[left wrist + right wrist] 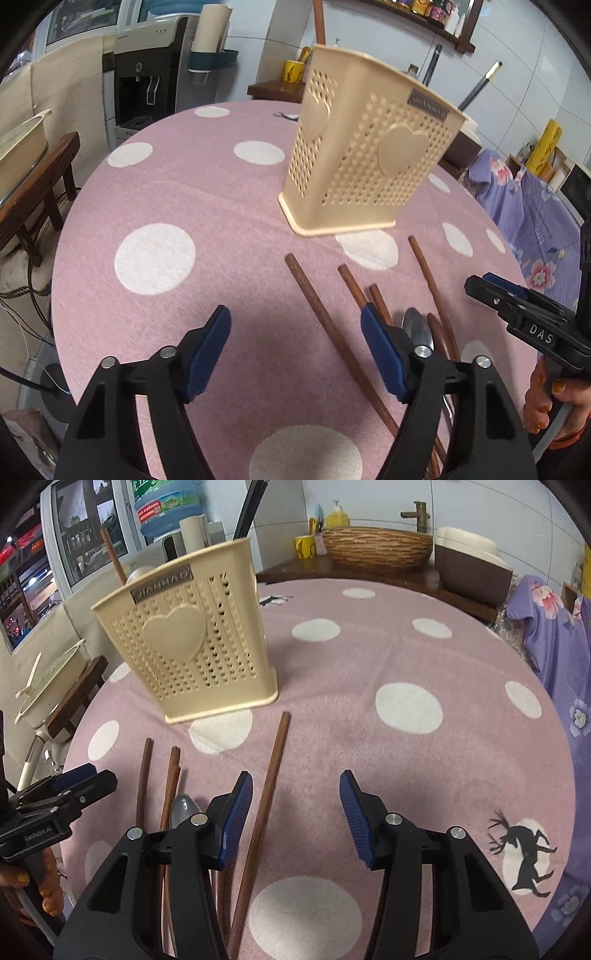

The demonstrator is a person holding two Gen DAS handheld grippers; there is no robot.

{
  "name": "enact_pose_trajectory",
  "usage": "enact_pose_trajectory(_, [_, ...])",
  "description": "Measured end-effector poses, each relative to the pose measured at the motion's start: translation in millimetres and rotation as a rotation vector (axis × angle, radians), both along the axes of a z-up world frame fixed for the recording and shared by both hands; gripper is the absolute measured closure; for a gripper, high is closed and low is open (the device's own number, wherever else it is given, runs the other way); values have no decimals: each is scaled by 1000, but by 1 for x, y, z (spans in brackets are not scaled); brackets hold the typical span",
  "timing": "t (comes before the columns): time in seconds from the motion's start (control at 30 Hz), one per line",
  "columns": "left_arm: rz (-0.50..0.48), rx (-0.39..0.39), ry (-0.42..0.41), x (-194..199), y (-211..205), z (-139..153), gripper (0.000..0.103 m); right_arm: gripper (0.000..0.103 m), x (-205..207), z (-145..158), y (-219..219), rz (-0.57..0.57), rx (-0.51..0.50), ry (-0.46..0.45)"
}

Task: Organize utensils
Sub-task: 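Move both tools down to the brown wooden chopsticks on the table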

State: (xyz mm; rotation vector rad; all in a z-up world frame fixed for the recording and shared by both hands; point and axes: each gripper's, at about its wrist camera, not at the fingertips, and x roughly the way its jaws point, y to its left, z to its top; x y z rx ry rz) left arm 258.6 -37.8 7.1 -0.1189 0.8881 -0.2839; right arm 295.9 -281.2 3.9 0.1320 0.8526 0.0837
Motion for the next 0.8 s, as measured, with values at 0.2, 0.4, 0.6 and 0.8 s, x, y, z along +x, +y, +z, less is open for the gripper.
enact_pose_trajectory(0.2, [-6, 19, 39, 1, -10, -11, 45, 60, 11, -8, 13, 22, 6, 48])
enact_pose_trajectory(0.4, [3, 35, 48, 5, -15, -12, 50, 67, 25, -15, 24, 20, -15, 90])
enact_pose_trajectory(0.6, [7, 73, 48, 13, -24, -12, 57, 77, 33, -16, 31, 7, -56, 104])
enact_pose_trajectory(0.8, [9, 120, 36, 17, -31, -13, 63, 81, 42, -17, 31, 8, -68, 125])
